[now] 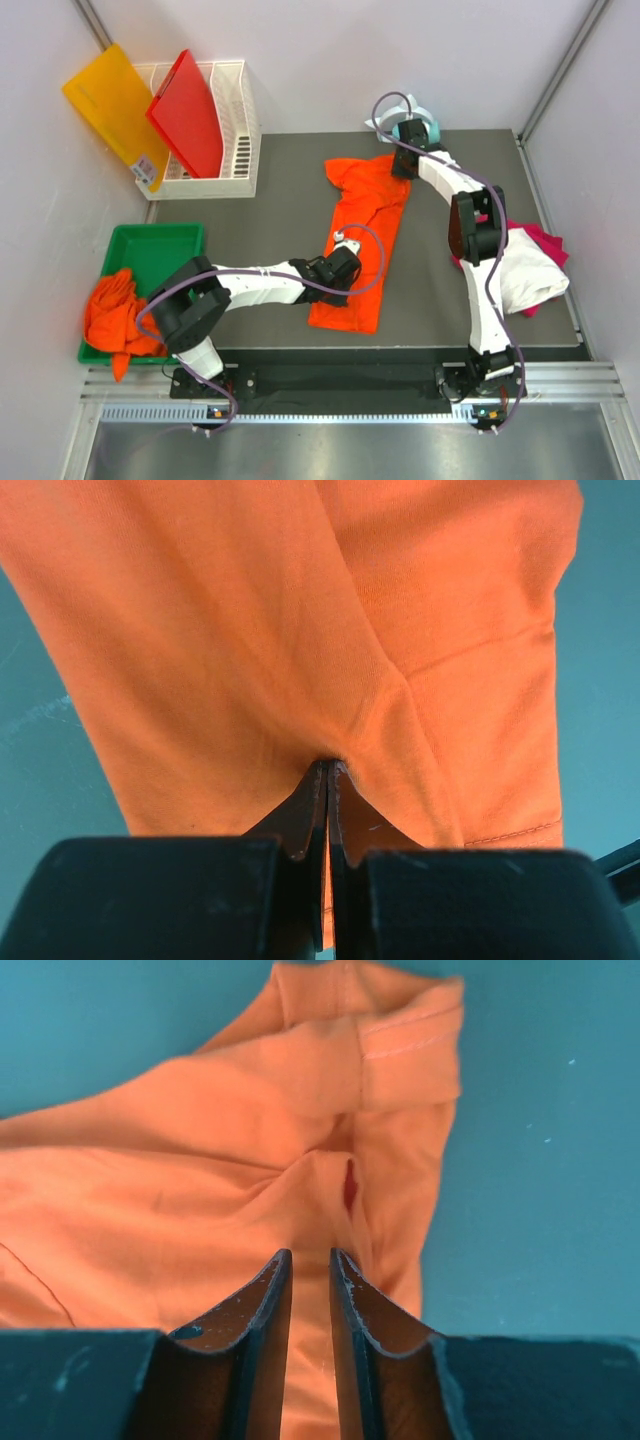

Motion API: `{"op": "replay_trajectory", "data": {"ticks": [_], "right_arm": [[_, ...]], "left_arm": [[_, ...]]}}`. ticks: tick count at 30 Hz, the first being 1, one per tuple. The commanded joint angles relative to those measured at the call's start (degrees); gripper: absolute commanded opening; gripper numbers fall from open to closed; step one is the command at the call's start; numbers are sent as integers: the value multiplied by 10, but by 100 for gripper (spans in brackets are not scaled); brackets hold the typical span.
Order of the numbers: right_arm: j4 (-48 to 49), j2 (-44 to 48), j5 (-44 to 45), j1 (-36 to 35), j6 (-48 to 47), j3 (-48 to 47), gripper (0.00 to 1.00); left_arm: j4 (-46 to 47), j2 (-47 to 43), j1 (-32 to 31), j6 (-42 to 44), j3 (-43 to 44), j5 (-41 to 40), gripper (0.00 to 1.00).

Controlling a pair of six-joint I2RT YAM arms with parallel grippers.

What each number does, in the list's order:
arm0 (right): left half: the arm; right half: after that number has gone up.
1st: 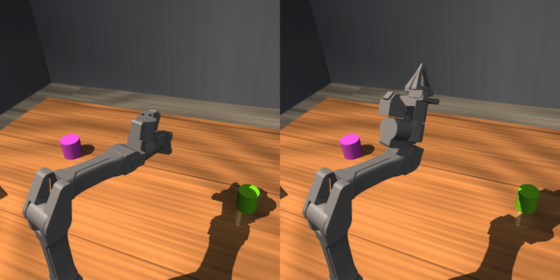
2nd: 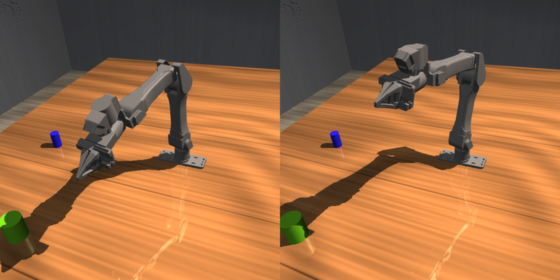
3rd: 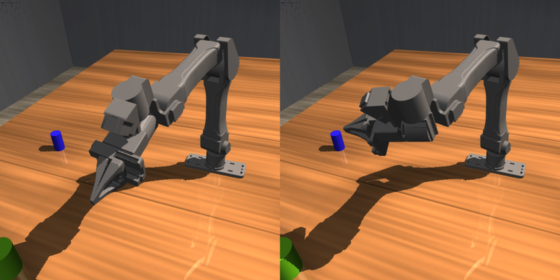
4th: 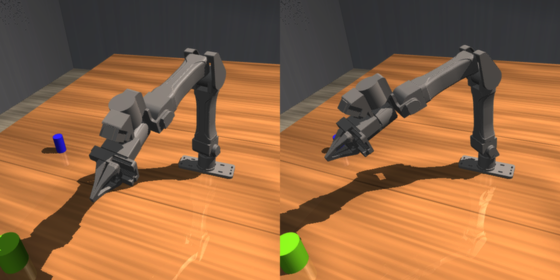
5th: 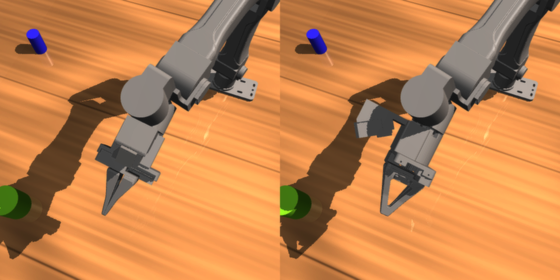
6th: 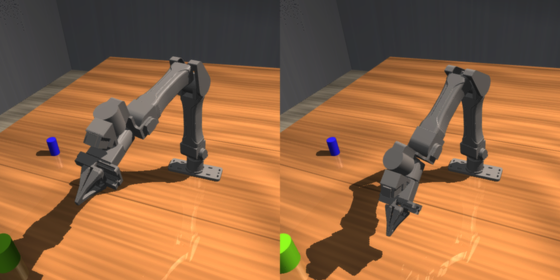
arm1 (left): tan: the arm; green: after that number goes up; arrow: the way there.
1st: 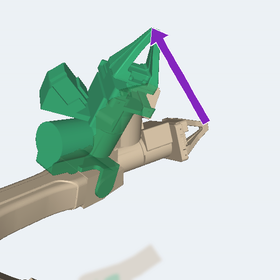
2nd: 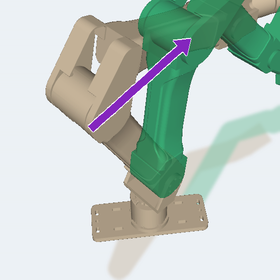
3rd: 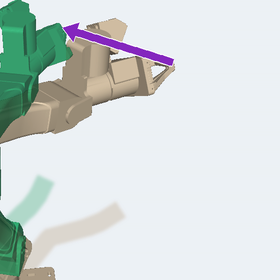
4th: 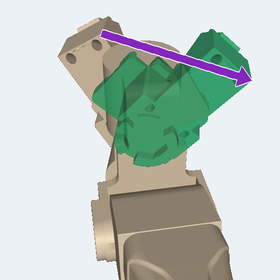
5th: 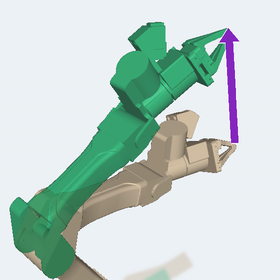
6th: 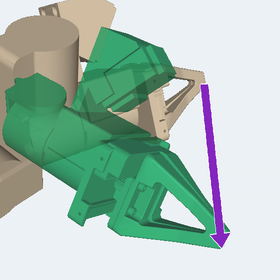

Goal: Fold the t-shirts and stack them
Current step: Grab the bottom of the folded rectangular tshirt with both arms

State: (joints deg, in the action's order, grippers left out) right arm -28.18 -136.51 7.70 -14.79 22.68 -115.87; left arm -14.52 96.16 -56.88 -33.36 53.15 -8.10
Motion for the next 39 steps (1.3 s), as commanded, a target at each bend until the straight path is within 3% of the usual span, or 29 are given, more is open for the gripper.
{"op": "replay_trajectory", "data": {"ticks": [1, 15, 20, 23, 32, 39], "right_arm": [[26, 52, 6, 10, 5, 1, 22], [8, 52, 34, 34, 18, 47, 22], [25, 63, -8, 40, 12, 48, 24], [48, 83, -68, 37, 23, 39, 23], [38, 152, -74, 13, 27, -52, 32], [19, 241, -40, -16, 5, 78, 35]], "left_arm": [[13, -4, 2, -8, -14, 9, 0], [2, -16, 3, -3, -13, -6, 0], [-10, -29, 3, 2, -10, -23, 1], [-12, -52, 3, 10, -10, -42, 1], [13, -163, 6, 62, 27, -126, 13], [22, -150, 50, 77, 45, -167, 14]]}}
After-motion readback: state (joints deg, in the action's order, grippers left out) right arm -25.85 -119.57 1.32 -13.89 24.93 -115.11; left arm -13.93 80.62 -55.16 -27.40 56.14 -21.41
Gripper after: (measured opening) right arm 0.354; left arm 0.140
